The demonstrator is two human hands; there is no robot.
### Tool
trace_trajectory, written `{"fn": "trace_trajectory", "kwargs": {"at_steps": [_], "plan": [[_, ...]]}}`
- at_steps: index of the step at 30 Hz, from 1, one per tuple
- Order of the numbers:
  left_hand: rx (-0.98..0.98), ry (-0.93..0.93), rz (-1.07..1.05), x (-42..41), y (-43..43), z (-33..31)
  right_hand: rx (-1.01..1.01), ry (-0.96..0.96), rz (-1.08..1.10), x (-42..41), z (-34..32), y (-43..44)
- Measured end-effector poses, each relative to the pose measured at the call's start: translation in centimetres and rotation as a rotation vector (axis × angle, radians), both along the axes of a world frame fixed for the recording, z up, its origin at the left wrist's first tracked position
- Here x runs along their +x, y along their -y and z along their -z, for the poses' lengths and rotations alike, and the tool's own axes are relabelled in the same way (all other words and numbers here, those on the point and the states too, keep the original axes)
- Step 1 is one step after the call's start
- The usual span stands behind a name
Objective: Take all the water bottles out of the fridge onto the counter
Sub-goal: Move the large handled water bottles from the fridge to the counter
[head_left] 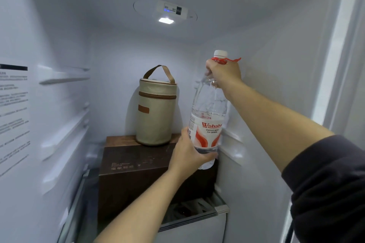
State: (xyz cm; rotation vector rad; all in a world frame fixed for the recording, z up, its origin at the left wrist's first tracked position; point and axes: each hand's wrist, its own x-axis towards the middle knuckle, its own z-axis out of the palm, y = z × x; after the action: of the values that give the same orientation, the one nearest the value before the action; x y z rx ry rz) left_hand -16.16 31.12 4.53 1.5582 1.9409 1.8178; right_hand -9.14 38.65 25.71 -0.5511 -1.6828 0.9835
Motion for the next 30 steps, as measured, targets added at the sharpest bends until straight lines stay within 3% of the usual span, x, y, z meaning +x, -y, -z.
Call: {"fn": "trace_trajectory", "kwargs": {"at_steps": [4,10,13,20,25,30], "plan": [[-0.082,-0.075,0.009,-1.8,3.1,-2.5,-0.038,-0.052,-0.161,1.6,-0.7,0.4],[-0.351,-0.194,0.098,-6.5,8.2,-5.7,-0.318,-0.194,-0.582,2.1,1.3,-0.4],[-0.341,-0.158,0.107,-6.7,8.7,-4.8,-0.279,-0.219,-0.674,1.6,2.2,0.1],[-0.22,-0.157,-0.044,-4.3,9.8,-2.9,-0.212,-0.319,-0.52,3.3,2.4,3.6],[-0.174,-0.189,-0.058,0.3,13.1,-2.2,-0.135,-0.263,-0.447,7.2,3.0,8.0],[-0.226,-0.093,0.004,4.1,17.1,3.2,-0.156,-0.219,-0.432,10.5,8.2,11.1]]}}
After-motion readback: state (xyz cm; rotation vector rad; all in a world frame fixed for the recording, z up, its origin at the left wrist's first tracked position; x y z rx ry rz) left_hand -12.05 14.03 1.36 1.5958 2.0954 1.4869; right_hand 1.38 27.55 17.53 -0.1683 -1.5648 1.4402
